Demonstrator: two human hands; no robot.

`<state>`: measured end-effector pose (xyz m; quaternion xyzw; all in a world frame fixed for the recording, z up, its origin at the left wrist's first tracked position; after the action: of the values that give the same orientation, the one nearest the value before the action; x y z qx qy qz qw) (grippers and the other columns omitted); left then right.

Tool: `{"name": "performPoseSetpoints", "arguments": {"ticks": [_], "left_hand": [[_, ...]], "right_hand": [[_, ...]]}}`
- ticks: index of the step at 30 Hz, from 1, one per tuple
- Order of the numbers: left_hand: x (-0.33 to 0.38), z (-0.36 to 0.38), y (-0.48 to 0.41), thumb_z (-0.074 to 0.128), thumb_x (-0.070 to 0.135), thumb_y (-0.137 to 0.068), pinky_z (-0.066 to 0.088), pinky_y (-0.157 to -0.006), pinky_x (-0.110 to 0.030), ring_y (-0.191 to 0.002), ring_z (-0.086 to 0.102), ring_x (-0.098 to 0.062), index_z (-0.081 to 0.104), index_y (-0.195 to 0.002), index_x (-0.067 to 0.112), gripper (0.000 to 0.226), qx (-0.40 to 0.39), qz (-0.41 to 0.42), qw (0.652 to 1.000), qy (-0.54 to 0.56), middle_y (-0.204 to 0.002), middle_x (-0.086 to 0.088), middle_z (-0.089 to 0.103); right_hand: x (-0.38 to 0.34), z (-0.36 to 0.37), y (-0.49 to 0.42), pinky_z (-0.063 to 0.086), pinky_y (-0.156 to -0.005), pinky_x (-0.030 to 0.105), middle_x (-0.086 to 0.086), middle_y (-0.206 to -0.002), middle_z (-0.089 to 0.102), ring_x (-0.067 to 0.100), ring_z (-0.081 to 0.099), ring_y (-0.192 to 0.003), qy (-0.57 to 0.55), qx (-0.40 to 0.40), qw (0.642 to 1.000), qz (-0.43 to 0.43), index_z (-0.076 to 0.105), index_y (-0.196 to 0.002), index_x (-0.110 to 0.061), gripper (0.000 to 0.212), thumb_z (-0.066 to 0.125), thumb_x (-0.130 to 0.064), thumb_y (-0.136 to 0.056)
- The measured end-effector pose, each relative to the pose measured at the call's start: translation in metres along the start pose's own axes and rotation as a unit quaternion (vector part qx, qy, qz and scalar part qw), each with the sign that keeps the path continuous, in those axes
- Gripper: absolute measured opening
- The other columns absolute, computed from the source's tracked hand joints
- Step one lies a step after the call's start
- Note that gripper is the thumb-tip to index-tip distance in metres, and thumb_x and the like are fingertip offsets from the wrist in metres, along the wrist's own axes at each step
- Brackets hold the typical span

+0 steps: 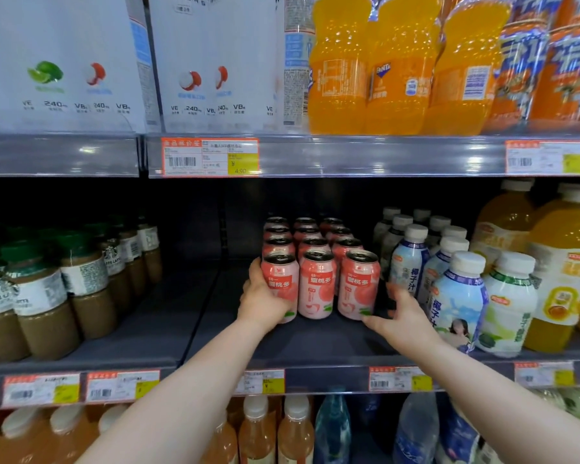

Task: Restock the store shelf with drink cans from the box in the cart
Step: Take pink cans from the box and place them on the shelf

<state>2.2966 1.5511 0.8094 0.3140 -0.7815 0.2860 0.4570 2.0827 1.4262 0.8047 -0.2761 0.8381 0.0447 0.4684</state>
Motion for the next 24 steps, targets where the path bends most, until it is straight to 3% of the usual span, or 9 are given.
{"name": "performPoseSetpoints", "arguments": {"ticks": [6, 10, 12, 15, 18, 21, 24], "left_hand": [[0.005, 0.0, -0.004, 0.079, 0.022, -0.06, 0.046, -0.098, -0.049, -0.117, 0.052, -0.032, 0.02, -0.141, 0.026, 0.1, 0.01, 0.011, 1.0, 0.003, -0.13, -0.012, 0.049], [0.0, -0.002, -0.003, 0.082, 0.019, -0.061, 0.043, -0.099, -0.039, -0.127, 0.044, -0.034, -0.001, -0.148, 0.03, 0.121, 0.017, 0.003, 1.0, 0.003, -0.144, -0.016, 0.035], [0.002, -0.005, 0.003, 0.082, 0.025, -0.063, 0.038, -0.101, -0.042, -0.132, 0.035, -0.036, -0.004, -0.148, 0.03, 0.122, 0.045, -0.003, 0.999, -0.014, -0.148, -0.017, 0.026], [0.022, -0.01, 0.021, 0.077, 0.033, -0.067, 0.029, -0.107, -0.05, -0.136, 0.027, -0.037, 0.007, -0.149, 0.024, 0.108, 0.111, 0.054, 0.989, -0.083, -0.148, -0.017, 0.026], [0.048, -0.012, 0.05, 0.071, 0.031, -0.074, 0.035, -0.103, -0.051, -0.129, 0.037, -0.036, 0.035, -0.139, 0.014, 0.076, 0.157, 0.176, 0.961, -0.142, -0.138, -0.017, 0.042], [0.062, -0.003, 0.075, 0.064, 0.026, -0.082, 0.037, -0.099, -0.038, -0.122, 0.044, -0.027, 0.054, -0.121, 0.013, 0.043, 0.084, 0.259, 0.948, -0.165, -0.13, -0.007, 0.05], [0.065, 0.014, 0.098, 0.059, 0.029, -0.086, 0.039, -0.091, -0.028, -0.116, 0.047, -0.02, 0.055, -0.118, 0.015, 0.035, -0.019, 0.299, 0.928, -0.222, -0.124, -0.001, 0.053]], "right_hand": [[-0.004, -0.001, 0.006, 0.037, -0.109, 0.041, 0.011, -0.148, 0.034, 0.027, 0.04, -0.132, 0.001, -0.001, 1.0, 0.015, 0.025, -0.145, -0.012, 0.085, 0.073, -0.024, -0.077], [-0.006, -0.007, 0.012, 0.038, -0.108, 0.041, 0.009, -0.149, 0.035, 0.027, 0.04, -0.133, 0.01, 0.002, 1.0, 0.022, 0.027, -0.145, -0.012, 0.081, 0.072, -0.021, -0.078], [-0.008, -0.009, 0.016, 0.037, -0.108, 0.04, 0.009, -0.148, 0.036, 0.026, 0.04, -0.133, 0.018, 0.005, 1.0, 0.022, 0.029, -0.144, -0.012, 0.078, 0.071, -0.02, -0.078], [-0.01, -0.011, 0.022, 0.037, -0.109, 0.039, 0.007, -0.148, 0.036, 0.024, 0.039, -0.133, 0.027, 0.01, 0.999, 0.023, 0.03, -0.144, -0.013, 0.076, 0.07, -0.021, -0.079], [-0.011, -0.011, 0.03, 0.039, -0.106, 0.036, 0.005, -0.147, 0.038, 0.024, 0.042, -0.13, 0.031, 0.014, 0.999, 0.022, 0.031, -0.143, -0.015, 0.074, 0.069, -0.024, -0.081], [-0.018, -0.011, 0.039, 0.037, -0.098, 0.029, 0.005, -0.143, 0.041, 0.022, 0.044, -0.127, 0.059, 0.008, 0.998, -0.015, 0.037, -0.14, -0.018, 0.065, 0.065, -0.029, -0.082], [-0.029, -0.013, 0.051, 0.035, -0.101, 0.029, 0.005, -0.141, 0.039, 0.021, 0.042, -0.128, 0.146, -0.008, 0.986, -0.076, 0.038, -0.138, -0.019, 0.06, 0.061, -0.033, -0.085]]}}
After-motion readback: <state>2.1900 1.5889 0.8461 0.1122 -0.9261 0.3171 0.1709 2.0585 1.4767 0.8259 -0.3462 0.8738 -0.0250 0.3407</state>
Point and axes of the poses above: each hand's wrist, its own y-axis away from the middle knuckle, its own z-axis out of the palm, x = y × z, the point moved 6 cm from there along -y, towards the middle knuckle
